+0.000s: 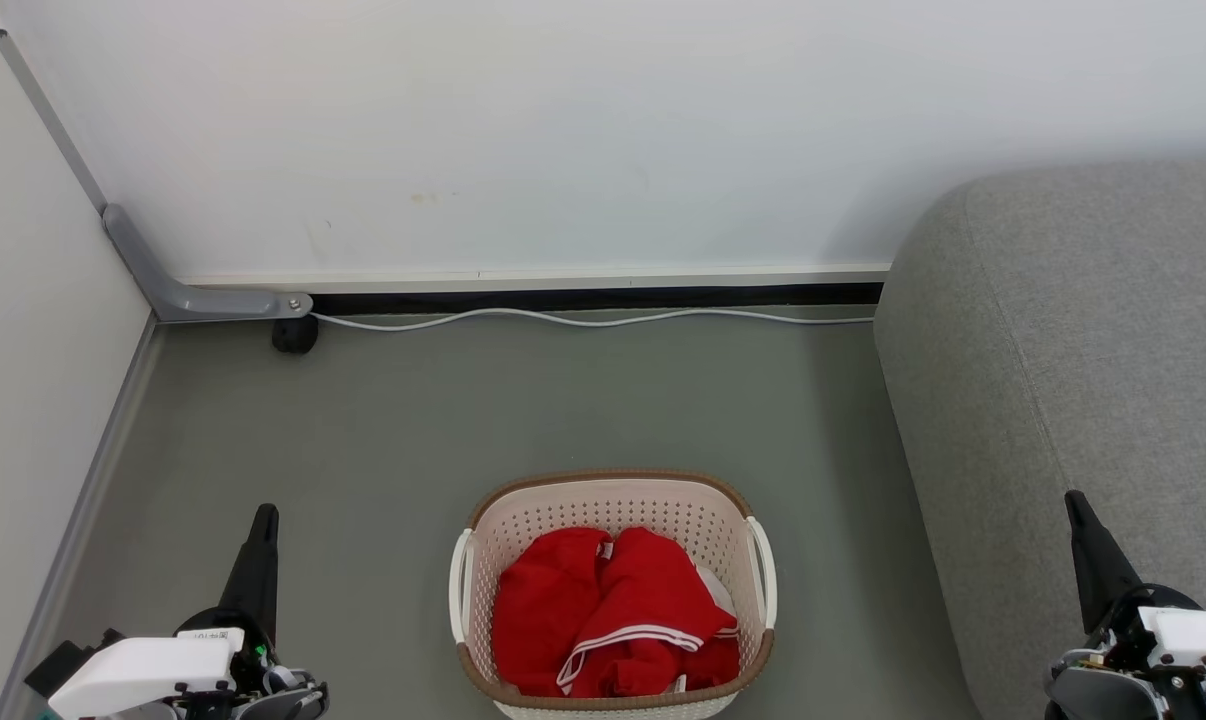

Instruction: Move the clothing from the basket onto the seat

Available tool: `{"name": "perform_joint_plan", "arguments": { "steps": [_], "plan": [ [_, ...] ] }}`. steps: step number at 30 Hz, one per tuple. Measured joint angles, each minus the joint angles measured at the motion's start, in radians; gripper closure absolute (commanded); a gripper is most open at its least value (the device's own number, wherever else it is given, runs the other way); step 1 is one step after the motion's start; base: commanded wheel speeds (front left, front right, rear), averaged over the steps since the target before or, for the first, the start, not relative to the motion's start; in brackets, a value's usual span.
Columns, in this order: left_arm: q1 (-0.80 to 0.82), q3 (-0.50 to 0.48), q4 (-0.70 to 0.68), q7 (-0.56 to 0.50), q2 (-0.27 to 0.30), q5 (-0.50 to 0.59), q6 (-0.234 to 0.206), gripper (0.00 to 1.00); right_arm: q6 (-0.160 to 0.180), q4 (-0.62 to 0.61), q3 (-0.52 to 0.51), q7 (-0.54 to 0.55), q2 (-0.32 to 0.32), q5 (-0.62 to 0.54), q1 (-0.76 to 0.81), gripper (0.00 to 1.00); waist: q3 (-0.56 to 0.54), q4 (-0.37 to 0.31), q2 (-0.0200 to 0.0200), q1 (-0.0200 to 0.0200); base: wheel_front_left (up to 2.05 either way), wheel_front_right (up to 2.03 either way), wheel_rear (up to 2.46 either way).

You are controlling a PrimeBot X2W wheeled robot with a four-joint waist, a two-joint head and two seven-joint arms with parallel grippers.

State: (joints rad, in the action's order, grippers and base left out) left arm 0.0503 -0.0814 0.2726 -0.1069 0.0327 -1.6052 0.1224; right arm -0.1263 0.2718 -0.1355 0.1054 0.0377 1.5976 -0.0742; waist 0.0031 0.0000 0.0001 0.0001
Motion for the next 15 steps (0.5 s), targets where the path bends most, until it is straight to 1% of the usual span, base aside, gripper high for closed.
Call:
{"name": "perform_joint_plan", "arguments": {
  "steps": [15],
  "plan": [
    [0.0, 0.0, 0.0, 0.0, 0.0, 0.0, 0.0, 1.0, 0.0, 0.0, 0.0, 0.0, 0.0, 0.0, 0.0, 1.0, 0.0, 0.0, -0.0001, -0.0001, 0.0, 0.0, 0.0]
  ]
}}
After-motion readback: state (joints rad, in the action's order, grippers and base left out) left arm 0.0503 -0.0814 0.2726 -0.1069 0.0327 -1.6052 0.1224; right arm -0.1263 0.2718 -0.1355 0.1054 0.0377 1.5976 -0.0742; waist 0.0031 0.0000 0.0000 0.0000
